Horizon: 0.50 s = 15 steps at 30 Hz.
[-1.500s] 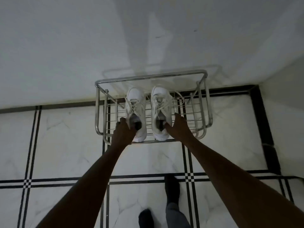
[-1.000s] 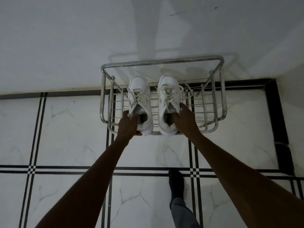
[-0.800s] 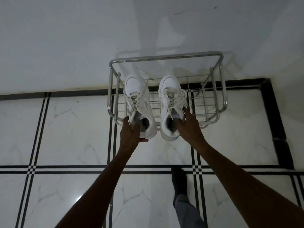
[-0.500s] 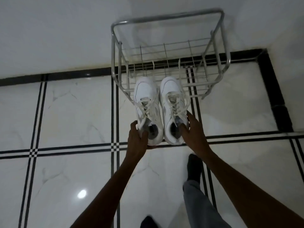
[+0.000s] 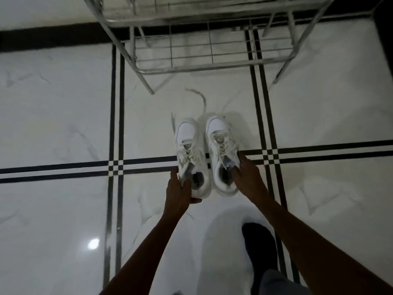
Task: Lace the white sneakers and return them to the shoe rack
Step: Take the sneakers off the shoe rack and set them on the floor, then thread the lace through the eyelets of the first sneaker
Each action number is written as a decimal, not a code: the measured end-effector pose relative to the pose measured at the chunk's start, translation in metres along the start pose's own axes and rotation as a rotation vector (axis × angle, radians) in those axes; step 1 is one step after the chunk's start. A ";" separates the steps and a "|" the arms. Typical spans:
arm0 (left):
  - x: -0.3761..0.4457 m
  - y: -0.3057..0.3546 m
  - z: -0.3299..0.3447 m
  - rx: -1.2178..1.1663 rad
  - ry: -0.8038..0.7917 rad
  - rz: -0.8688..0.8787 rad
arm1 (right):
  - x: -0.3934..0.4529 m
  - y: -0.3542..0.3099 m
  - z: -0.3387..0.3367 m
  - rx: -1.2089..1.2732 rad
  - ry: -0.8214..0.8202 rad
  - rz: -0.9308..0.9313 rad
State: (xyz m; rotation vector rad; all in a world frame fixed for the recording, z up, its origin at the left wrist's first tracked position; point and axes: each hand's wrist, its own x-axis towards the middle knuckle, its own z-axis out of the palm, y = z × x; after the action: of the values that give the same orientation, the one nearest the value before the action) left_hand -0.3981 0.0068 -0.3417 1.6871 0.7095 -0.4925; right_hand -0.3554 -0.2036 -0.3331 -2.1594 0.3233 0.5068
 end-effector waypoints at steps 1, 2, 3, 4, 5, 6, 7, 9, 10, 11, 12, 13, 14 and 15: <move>0.011 -0.008 0.005 -0.008 0.017 -0.012 | 0.013 0.015 0.007 -0.019 0.005 0.001; 0.023 -0.019 0.010 -0.013 0.031 -0.016 | 0.025 0.030 0.015 -0.021 0.016 0.003; 0.032 -0.028 0.015 -0.010 0.041 -0.016 | 0.034 0.042 0.020 -0.024 0.036 0.005; 0.039 -0.034 0.018 -0.008 0.050 -0.016 | 0.041 0.048 0.024 -0.015 0.055 0.005; 0.044 -0.038 0.020 -0.001 0.064 -0.012 | 0.045 0.051 0.025 -0.018 0.069 0.010; 0.048 -0.042 0.021 0.011 0.074 0.000 | 0.049 0.055 0.026 -0.019 0.079 0.009; 0.051 -0.046 0.020 0.040 0.086 0.012 | 0.051 0.056 0.026 -0.034 0.078 0.001; 0.056 -0.048 0.020 0.185 0.106 0.028 | 0.052 0.056 0.027 -0.055 0.045 0.011; 0.056 -0.048 0.018 0.292 0.126 0.026 | 0.051 0.055 0.026 -0.071 0.038 0.021; 0.055 -0.046 0.016 0.391 0.149 0.015 | 0.046 0.050 0.025 -0.120 0.069 0.037; 0.054 -0.045 0.014 0.440 0.174 0.008 | 0.038 0.042 0.023 -0.161 0.136 0.035; 0.053 -0.041 0.012 0.440 0.199 0.024 | 0.028 0.031 0.019 -0.194 0.252 0.008; 0.054 -0.038 0.011 0.416 0.215 0.055 | 0.019 0.020 0.018 -0.207 0.386 -0.064; 0.054 -0.033 0.011 0.376 0.221 0.084 | 0.008 0.005 0.018 -0.216 0.481 -0.143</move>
State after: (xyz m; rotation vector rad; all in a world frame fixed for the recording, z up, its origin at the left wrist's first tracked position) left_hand -0.3809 0.0114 -0.4038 2.1399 0.7328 -0.4002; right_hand -0.3543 -0.1924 -0.3505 -2.4808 0.3837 -0.0711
